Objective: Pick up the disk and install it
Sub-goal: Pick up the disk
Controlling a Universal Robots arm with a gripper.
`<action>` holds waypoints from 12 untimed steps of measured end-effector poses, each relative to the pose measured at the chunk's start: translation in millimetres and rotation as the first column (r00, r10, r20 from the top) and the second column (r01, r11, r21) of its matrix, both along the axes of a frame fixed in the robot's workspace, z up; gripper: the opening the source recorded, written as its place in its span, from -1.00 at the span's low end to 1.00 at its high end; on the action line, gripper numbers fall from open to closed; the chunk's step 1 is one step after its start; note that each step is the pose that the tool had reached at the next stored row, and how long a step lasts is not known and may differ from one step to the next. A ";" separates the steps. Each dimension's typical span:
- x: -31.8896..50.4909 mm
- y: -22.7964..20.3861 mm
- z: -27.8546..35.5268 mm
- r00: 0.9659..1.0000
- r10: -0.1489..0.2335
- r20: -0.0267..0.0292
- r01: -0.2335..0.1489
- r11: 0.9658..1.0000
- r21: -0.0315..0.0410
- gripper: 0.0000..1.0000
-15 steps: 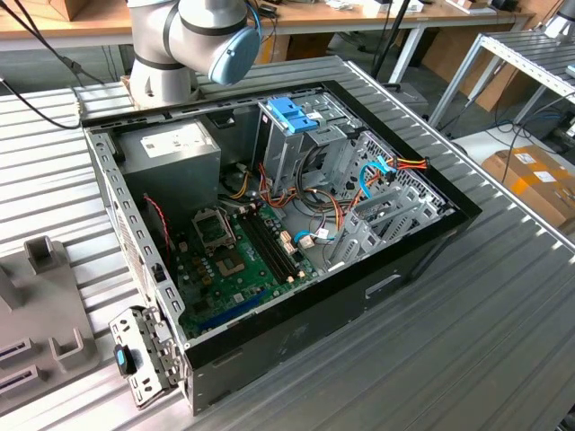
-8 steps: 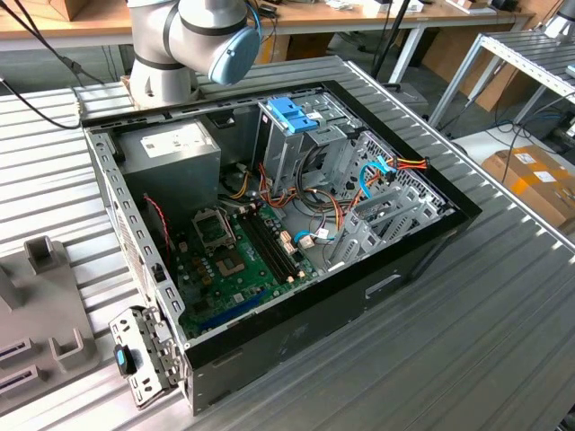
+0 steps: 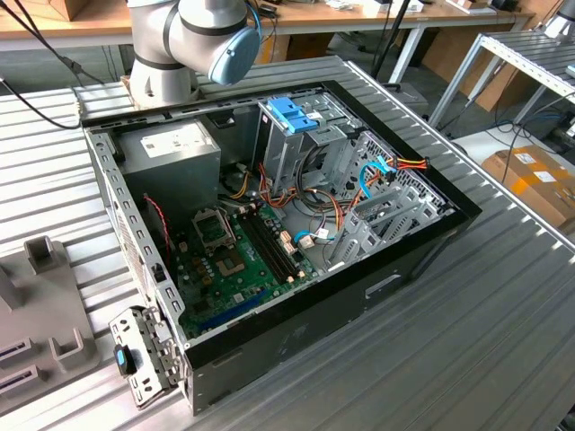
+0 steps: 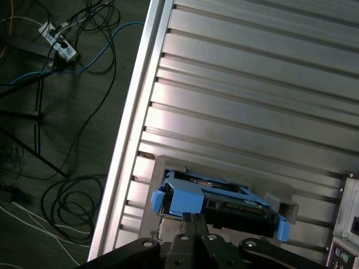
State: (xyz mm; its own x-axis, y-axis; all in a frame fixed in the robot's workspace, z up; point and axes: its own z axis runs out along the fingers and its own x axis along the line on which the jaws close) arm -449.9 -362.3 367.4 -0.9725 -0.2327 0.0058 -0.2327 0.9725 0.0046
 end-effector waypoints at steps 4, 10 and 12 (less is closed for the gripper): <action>0.0 0.0 0.0 1.000 0.000 0.000 0.000 1.000 0.000 -0.79; 0.0 0.0 0.0 1.000 0.002 0.000 -0.002 1.000 0.000 -0.79; 0.2 0.0 0.0 1.000 0.024 0.000 -0.024 1.000 0.000 -0.79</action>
